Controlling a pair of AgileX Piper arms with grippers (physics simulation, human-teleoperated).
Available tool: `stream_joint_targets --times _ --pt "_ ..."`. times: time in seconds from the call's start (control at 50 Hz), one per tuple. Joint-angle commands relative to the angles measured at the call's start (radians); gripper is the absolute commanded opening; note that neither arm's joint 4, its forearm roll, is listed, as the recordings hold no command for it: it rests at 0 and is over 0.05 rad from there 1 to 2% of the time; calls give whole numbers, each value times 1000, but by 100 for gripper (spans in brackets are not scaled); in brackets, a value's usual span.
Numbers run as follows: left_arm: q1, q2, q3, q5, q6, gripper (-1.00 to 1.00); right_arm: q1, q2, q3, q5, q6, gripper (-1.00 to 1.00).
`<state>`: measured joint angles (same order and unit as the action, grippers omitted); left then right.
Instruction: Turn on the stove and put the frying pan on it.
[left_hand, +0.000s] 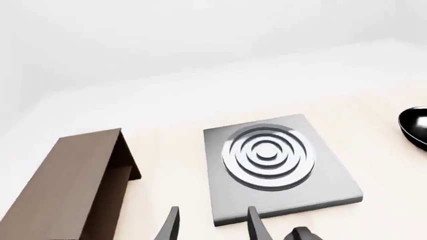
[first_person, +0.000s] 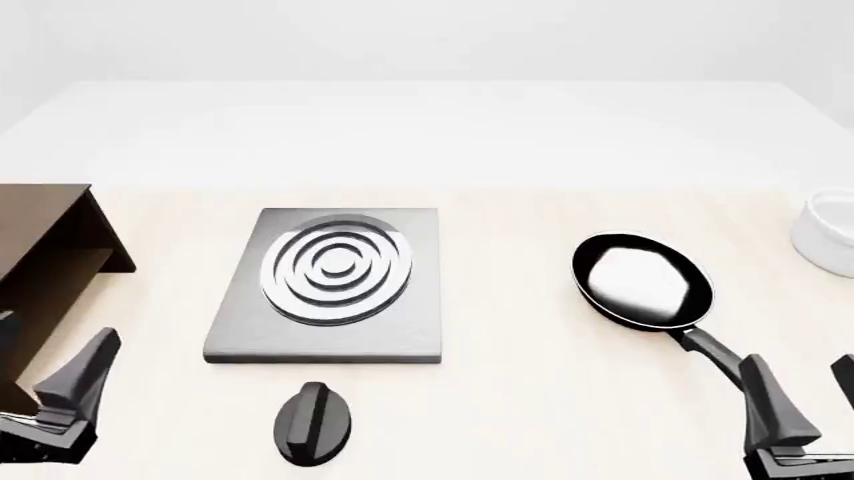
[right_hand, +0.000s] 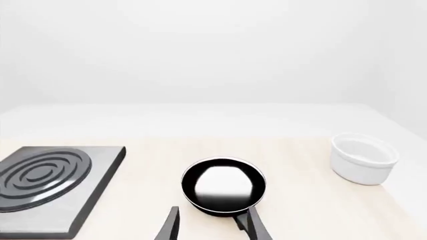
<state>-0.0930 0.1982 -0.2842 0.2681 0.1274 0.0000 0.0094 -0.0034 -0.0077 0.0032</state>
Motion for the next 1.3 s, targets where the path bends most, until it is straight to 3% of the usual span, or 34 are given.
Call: stream_joint_targets --times 0.02,0.1,0.2,0.24,0.3,0.36,0.44,0.48,0.52,0.56,0.62,0.64,0.9,1.3 --pt "-60 196 -223 182 2 100 1 0 0 -5 11 100" --pt "-99 264 -303 255 -45 100 1 -1 0 -6 11 100" --pt "-133 306 -363 319 -37 100 1 -2 0 -6 18 100" --pt "-181 328 -384 356 -88 100 1 -2 1 -7 20 100" --pt "-204 338 -400 390 -41 100 2 0 1 -9 20 100" --pt "-279 351 -407 431 -78 100 2 0 1 -9 25 100" --pt "-272 333 -406 446 -17 100 2 1 0 -11 27 100" --pt "-338 339 -383 471 -49 100 3 2 0 -12 27 100" --pt "-325 323 -374 483 -12 100 3 3 -1 -14 27 100" --pt "-363 322 -362 500 -58 100 4 6 -1 -15 27 100" --pt "-330 302 -328 504 13 100 5 7 -1 -17 27 100" --pt "-356 303 -314 510 -15 100 6 2 -1 -13 26 100" --pt "-453 249 -226 534 -49 100 7 3 0 -12 18 100" --pt "-553 315 -63 370 -56 100 7 -7 0 -5 17 100"
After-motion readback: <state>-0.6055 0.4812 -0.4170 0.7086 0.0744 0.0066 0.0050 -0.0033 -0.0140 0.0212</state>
